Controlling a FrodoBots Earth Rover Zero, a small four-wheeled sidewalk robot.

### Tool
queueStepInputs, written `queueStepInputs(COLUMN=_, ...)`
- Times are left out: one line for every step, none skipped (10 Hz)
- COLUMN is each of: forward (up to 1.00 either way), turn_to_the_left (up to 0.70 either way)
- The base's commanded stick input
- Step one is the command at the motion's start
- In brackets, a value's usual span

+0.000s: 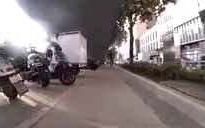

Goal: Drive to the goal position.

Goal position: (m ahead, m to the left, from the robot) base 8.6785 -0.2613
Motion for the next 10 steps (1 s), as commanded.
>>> queueStepInputs(forward=0.7, turn_to_the_left=0.0)
queueStepInputs(forward=0.7, turn_to_the_left=0.0)
queueStepInputs(forward=0.7, turn_to_the_left=0.0)
queueStepInputs(forward=0.7, turn_to_the_left=0.0)
queueStepInputs(forward=0.7, turn_to_the_left=0.0)
queueStepInputs(forward=0.7, turn_to_the_left=0.0)
queueStepInputs(forward=0.7, turn_to_the_left=0.0)
queueStepInputs(forward=0.7, turn_to_the_left=0.0)
queueStepInputs(forward=0.7, turn_to_the_left=0.0)
queueStepInputs(forward=0.7, turn_to_the_left=0.0)
